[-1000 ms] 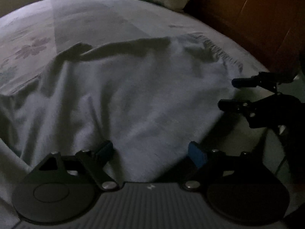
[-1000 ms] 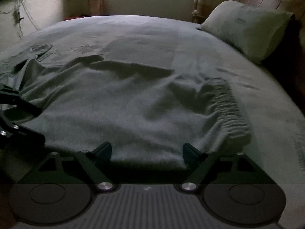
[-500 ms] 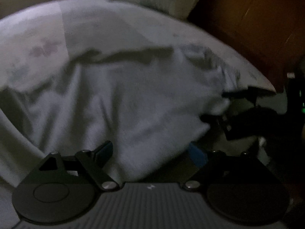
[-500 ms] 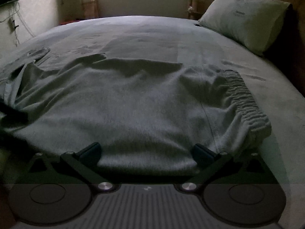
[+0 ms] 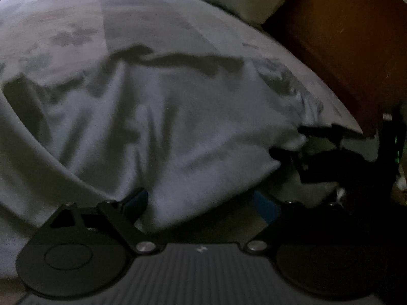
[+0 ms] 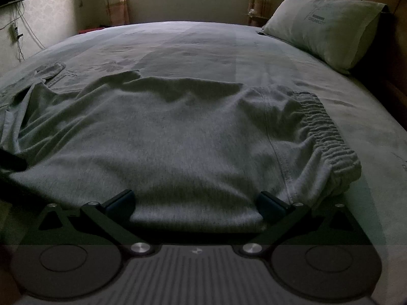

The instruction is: Fold clothes

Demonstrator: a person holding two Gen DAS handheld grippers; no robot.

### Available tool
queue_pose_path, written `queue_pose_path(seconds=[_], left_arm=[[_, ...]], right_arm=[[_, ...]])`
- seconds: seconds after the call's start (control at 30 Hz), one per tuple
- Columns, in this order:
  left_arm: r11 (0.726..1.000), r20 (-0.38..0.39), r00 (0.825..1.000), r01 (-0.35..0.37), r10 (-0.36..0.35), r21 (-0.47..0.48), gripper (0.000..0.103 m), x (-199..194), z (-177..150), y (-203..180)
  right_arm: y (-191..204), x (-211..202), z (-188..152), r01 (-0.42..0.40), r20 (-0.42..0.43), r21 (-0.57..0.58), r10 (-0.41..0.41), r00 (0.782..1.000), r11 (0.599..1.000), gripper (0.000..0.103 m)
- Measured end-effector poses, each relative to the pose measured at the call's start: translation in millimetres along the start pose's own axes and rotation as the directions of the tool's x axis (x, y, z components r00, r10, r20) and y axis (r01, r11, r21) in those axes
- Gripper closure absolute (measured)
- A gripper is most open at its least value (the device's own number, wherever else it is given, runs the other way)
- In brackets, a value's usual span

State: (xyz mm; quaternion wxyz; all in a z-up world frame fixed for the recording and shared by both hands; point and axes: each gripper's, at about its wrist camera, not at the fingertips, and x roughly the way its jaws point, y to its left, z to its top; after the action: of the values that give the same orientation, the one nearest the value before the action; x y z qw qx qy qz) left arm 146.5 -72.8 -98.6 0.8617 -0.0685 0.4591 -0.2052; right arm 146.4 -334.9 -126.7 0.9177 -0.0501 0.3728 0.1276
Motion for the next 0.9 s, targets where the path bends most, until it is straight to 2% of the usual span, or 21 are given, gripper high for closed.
queue_pose_path(seconds=[0.17,0.23,0.33,0.47,0.57,0.77,0.9], left_arm=[[0.999,0.043,0.999,-0.028,0.027,0.017,0.013,6.6,29.1,6.0],[0.999,0.028,0.999,-0.037,0.038,-0.006,0.013,16.6,34.7,12.4],[0.997,-0.007,0.997,-0.076,0.076,-0.024,0.013,22.6,26.3,18.8],[0.998,-0.024,0.997,-0.069,0.068,-0.016,0.012,11.3,4.1,24.3],[0.998,-0.030,0.998,-0.059,0.058,-0.037,0.012,-4.4,2.4,26.5],[0.996,0.023,0.997,-0.077,0.078,-0.042,0.012,-29.0,23.7,37.1],[0.993,0.068,0.992,-0.103,0.107,-0.061,0.012,-55.8,38.4,60.8]], right_arm=[[0.5,0.2,0.2,0.002,-0.002,0.001,-0.002,1.000,1.000,0.000],[0.3,0.0,0.5,0.002,-0.003,0.001,-0.002,1.000,1.000,0.000],[0.1,-0.7,-0.1,0.001,-0.001,0.002,-0.001,1.000,1.000,0.000],[-0.5,-0.2,-1.5,-0.001,0.006,0.002,0.001,1.000,1.000,0.000],[-1.2,0.2,-2.0,-0.004,0.010,0.003,0.004,1.000,1.000,0.000],[-0.1,-0.9,-2.6,-0.001,0.012,0.004,0.001,1.000,1.000,0.000],[0.1,-1.0,-1.9,0.000,0.010,0.005,0.000,1.000,1.000,0.000]])
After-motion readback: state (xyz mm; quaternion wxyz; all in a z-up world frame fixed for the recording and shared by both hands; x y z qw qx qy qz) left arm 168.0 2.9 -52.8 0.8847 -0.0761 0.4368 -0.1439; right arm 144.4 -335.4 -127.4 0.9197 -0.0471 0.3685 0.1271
